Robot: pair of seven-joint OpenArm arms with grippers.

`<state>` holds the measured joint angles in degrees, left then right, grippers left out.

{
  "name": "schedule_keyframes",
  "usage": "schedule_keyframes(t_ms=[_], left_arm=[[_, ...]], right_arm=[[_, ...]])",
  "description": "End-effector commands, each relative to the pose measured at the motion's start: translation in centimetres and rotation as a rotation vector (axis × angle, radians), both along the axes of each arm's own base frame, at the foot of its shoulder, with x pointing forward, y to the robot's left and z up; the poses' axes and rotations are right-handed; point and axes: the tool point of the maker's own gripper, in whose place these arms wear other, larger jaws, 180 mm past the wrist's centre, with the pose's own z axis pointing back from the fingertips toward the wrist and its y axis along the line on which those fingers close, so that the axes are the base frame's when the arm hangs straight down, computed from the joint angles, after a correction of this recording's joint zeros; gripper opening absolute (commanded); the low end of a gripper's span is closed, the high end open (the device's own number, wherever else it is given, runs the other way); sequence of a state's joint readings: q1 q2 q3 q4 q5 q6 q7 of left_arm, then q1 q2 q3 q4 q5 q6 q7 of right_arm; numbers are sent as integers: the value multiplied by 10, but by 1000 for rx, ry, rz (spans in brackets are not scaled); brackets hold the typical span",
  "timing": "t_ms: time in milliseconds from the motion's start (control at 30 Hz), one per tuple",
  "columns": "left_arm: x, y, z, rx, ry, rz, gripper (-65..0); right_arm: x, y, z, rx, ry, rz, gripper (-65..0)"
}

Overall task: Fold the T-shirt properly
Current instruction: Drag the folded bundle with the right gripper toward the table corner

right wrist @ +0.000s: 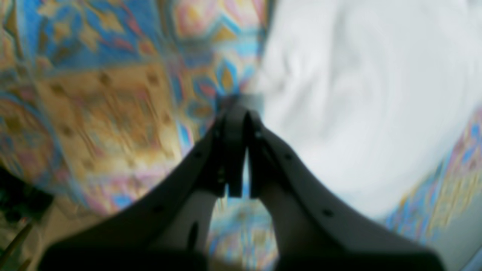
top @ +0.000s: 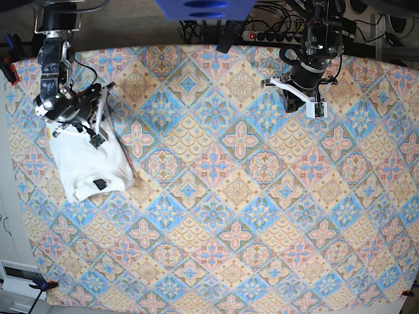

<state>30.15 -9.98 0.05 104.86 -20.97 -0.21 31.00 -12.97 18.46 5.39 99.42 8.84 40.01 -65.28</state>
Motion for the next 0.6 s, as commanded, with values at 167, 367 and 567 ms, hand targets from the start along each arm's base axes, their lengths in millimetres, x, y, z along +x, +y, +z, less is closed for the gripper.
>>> schedule_keyframes(t_ms=[167, 367, 567], left_arm=[[6, -2, 10, -4, -41, -4, -650], [6, -2, 10, -4, -41, -4, -650], [6, 0, 10, -2, -42, 0, -650]], right_arm=[[-14, -44, 8, -75, 8, -40, -634], [-22, -54, -9, -56, 51, -77, -634], [-29, -55, -36, -4, 110, -111, -634]])
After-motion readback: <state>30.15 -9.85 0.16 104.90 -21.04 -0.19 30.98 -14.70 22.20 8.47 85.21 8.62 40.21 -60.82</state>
